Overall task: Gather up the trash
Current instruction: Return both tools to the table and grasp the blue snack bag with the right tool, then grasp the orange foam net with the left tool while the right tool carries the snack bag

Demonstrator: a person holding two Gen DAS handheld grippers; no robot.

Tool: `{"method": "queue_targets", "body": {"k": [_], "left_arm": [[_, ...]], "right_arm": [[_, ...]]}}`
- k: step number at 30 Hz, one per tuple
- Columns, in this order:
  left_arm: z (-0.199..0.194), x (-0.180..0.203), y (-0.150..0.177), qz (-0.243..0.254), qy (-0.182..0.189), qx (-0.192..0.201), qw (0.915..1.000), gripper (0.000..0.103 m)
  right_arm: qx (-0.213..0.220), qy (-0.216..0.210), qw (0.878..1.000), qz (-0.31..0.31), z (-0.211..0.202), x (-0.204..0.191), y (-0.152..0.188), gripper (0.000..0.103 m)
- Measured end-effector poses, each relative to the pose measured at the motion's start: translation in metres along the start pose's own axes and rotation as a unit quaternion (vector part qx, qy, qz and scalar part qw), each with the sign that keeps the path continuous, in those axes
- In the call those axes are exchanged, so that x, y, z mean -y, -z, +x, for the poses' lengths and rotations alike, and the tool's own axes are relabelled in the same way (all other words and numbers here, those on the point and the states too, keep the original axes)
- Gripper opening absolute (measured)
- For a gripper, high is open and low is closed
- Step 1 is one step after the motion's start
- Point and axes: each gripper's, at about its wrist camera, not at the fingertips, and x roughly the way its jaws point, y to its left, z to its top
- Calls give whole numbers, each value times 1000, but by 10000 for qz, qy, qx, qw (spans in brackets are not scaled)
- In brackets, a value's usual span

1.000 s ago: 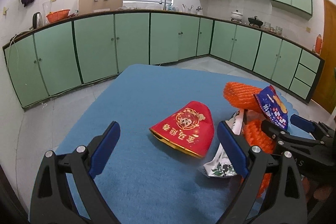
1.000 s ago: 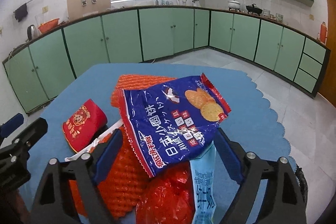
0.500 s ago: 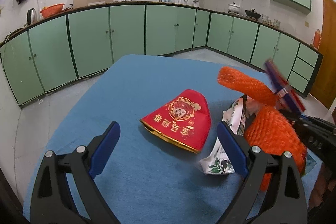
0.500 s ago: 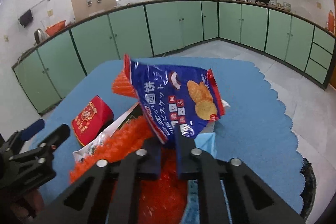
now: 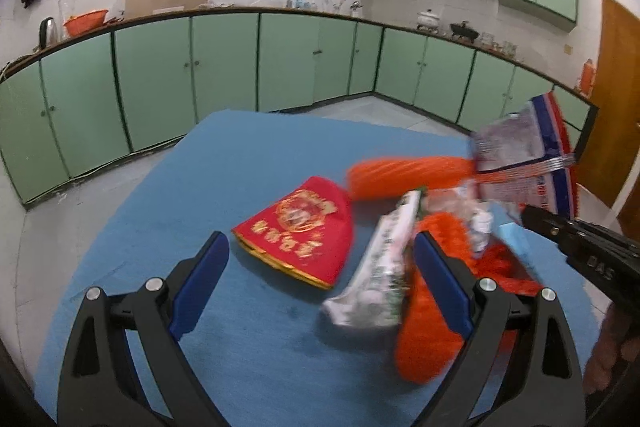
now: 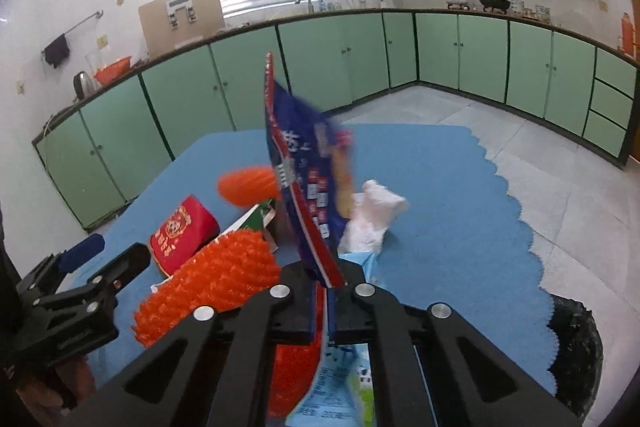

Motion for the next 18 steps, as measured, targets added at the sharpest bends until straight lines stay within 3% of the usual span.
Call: {"method": "queue_targets", "body": {"k": [6,8,12,18], "left_arm": [[-4,35,6,155,447,-63,9989,90],[-4,47,11,231,526,-86,9983,79],[1,67,18,428,602,-162,9971,71],[14,83,29,600,514,-330,9963,45]], "right_arm": [[81,174,9998,99,-17,18,4,3],[93,241,9996,135,-23,25,6,3],[85,377,9990,226,-33,41,12,3],[79,425,9985,326,-40,52,19,3]]}}
